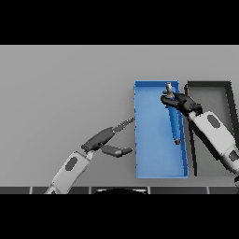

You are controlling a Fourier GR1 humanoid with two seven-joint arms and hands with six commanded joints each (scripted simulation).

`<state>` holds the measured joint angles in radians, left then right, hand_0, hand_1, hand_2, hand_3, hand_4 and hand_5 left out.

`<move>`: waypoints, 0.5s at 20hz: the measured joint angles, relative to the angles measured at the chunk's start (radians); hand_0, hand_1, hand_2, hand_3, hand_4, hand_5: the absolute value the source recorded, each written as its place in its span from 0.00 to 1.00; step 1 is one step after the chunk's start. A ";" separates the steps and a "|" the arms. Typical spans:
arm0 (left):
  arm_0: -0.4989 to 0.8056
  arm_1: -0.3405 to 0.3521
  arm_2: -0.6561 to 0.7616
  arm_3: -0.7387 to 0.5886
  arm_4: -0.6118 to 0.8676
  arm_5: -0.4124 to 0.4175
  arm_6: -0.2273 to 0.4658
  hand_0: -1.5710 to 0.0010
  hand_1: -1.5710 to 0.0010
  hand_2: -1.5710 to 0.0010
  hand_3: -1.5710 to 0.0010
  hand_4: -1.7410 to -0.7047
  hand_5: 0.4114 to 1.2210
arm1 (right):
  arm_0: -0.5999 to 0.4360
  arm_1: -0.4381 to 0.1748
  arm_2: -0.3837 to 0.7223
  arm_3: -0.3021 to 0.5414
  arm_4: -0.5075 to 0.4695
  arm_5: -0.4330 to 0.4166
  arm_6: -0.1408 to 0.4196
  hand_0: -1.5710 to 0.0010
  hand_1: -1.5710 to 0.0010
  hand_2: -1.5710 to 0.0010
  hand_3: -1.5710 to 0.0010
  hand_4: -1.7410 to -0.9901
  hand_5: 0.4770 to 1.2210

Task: Pick up the blue pipe and place it into the blue bin.

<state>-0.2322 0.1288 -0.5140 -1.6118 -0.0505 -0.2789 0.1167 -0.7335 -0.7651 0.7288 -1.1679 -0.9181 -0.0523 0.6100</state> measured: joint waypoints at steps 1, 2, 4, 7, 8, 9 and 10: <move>-0.006 -0.010 -0.001 0.005 0.000 0.004 0.005 1.00 1.00 1.00 1.00 0.83 0.09 | -0.011 -0.005 0.024 -0.002 0.015 0.009 0.000 0.91 0.92 0.92 0.95 0.79 0.59; -0.002 -0.005 -0.002 0.011 -0.006 0.003 0.000 1.00 1.00 1.00 1.00 0.83 0.09 | -0.020 -0.008 0.036 0.004 0.020 0.014 0.000 0.93 0.93 0.94 0.96 0.80 0.55; 0.003 -0.002 -0.003 0.015 -0.004 -0.003 -0.008 1.00 1.00 1.00 1.00 0.83 0.08 | -0.034 -0.009 0.051 0.020 0.041 0.034 0.000 0.96 0.96 0.96 0.97 0.81 0.47; 0.019 -0.001 -0.010 -0.005 -0.008 0.003 -0.013 1.00 1.00 1.00 1.00 0.83 0.08 | -0.034 -0.014 0.060 0.025 0.058 0.035 -0.005 0.81 0.91 0.96 0.99 0.78 0.40; 0.016 0.014 0.001 -0.008 0.001 -0.004 -0.015 1.00 1.00 1.00 1.00 0.83 0.08 | -0.028 -0.012 0.064 0.023 0.064 0.031 -0.011 0.85 0.92 0.97 0.99 0.78 0.40; 0.010 0.015 0.008 -0.009 0.008 -0.005 -0.008 1.00 1.00 1.00 1.00 0.83 0.08 | -0.037 0.000 0.061 0.038 0.064 0.044 -0.030 0.88 0.94 0.97 0.99 0.78 0.42; 0.007 0.017 0.011 -0.012 0.016 -0.009 -0.005 1.00 1.00 1.00 1.00 0.83 0.08 | -0.037 -0.007 0.055 0.035 0.051 0.064 -0.029 0.90 0.95 0.98 0.99 0.77 0.43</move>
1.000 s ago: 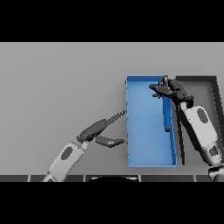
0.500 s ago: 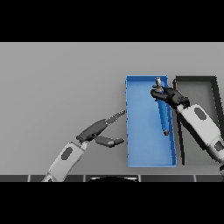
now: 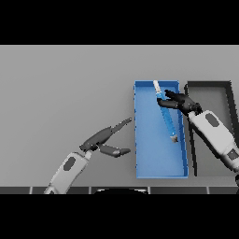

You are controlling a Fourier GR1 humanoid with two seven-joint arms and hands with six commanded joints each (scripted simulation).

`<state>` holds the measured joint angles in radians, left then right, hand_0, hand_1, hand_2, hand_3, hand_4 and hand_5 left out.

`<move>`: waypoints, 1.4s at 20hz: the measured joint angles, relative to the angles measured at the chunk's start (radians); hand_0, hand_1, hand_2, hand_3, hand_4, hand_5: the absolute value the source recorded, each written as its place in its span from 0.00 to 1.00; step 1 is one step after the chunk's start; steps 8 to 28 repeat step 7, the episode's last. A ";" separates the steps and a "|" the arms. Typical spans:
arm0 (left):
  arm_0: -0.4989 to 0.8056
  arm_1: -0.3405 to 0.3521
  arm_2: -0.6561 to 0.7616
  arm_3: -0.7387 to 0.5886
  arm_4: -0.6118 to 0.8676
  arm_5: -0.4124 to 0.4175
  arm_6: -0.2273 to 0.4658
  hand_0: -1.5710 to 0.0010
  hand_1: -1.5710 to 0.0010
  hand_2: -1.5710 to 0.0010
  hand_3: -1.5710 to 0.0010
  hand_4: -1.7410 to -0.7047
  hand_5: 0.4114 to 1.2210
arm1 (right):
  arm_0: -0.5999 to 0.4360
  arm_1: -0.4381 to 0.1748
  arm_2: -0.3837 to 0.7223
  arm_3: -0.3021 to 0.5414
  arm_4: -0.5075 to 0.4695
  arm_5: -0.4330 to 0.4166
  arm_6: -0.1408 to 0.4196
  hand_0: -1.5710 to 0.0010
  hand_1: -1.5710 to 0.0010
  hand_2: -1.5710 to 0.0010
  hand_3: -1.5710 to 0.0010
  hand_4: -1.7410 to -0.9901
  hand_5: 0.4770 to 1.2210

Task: Pick up the blue pipe and place it into the blue bin.

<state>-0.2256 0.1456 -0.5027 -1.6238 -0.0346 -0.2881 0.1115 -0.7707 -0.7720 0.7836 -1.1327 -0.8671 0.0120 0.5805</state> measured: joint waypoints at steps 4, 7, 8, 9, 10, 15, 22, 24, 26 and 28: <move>-0.003 -0.017 -0.007 0.016 -0.010 0.009 0.012 1.00 1.00 1.00 1.00 0.83 0.08 | 0.017 0.008 -0.003 -0.018 -0.012 -0.017 -0.011 0.86 0.94 0.98 1.00 0.78 0.44; -0.010 -0.008 0.003 0.027 -0.011 0.008 0.003 1.00 1.00 1.00 1.00 0.83 0.08 | 0.006 -0.007 -0.002 -0.022 -0.006 -0.009 0.001 0.86 0.94 0.98 1.00 0.78 0.43; -0.010 -0.008 0.003 0.027 -0.011 0.008 0.003 1.00 1.00 1.00 1.00 0.83 0.08 | 0.006 -0.007 -0.002 -0.022 -0.006 -0.009 0.001 0.86 0.94 0.98 1.00 0.78 0.43; -0.010 -0.008 0.003 0.027 -0.011 0.008 0.003 1.00 1.00 1.00 1.00 0.83 0.08 | 0.006 -0.007 -0.002 -0.022 -0.006 -0.009 0.001 0.86 0.94 0.98 1.00 0.78 0.43; -0.010 -0.008 0.003 0.027 -0.011 0.008 0.003 1.00 1.00 1.00 1.00 0.83 0.08 | 0.006 -0.007 -0.002 -0.022 -0.006 -0.009 0.001 0.86 0.94 0.98 1.00 0.78 0.43; -0.010 -0.008 0.003 0.027 -0.011 0.008 0.003 1.00 1.00 1.00 1.00 0.83 0.08 | 0.006 -0.007 -0.002 -0.022 -0.006 -0.009 0.001 0.86 0.94 0.98 1.00 0.78 0.43; -0.010 -0.008 0.003 0.027 -0.011 0.008 0.003 1.00 1.00 1.00 1.00 0.83 0.08 | 0.006 -0.007 -0.002 -0.022 -0.006 -0.009 0.001 0.86 0.94 0.98 1.00 0.78 0.43; -0.010 -0.008 0.003 0.027 -0.011 0.008 0.003 1.00 1.00 1.00 1.00 0.83 0.08 | 0.006 -0.007 -0.002 -0.022 -0.006 -0.009 0.001 0.86 0.94 0.98 1.00 0.78 0.43; -0.010 -0.008 0.003 0.027 -0.011 0.008 0.003 1.00 1.00 1.00 1.00 0.83 0.08 | 0.006 -0.007 -0.002 -0.022 -0.006 -0.009 0.001 0.86 0.94 0.98 1.00 0.78 0.43; -0.010 -0.008 0.003 0.027 -0.011 0.008 0.003 1.00 1.00 1.00 1.00 0.83 0.08 | 0.006 -0.007 -0.002 -0.022 -0.006 -0.009 0.001 0.86 0.94 0.98 1.00 0.78 0.43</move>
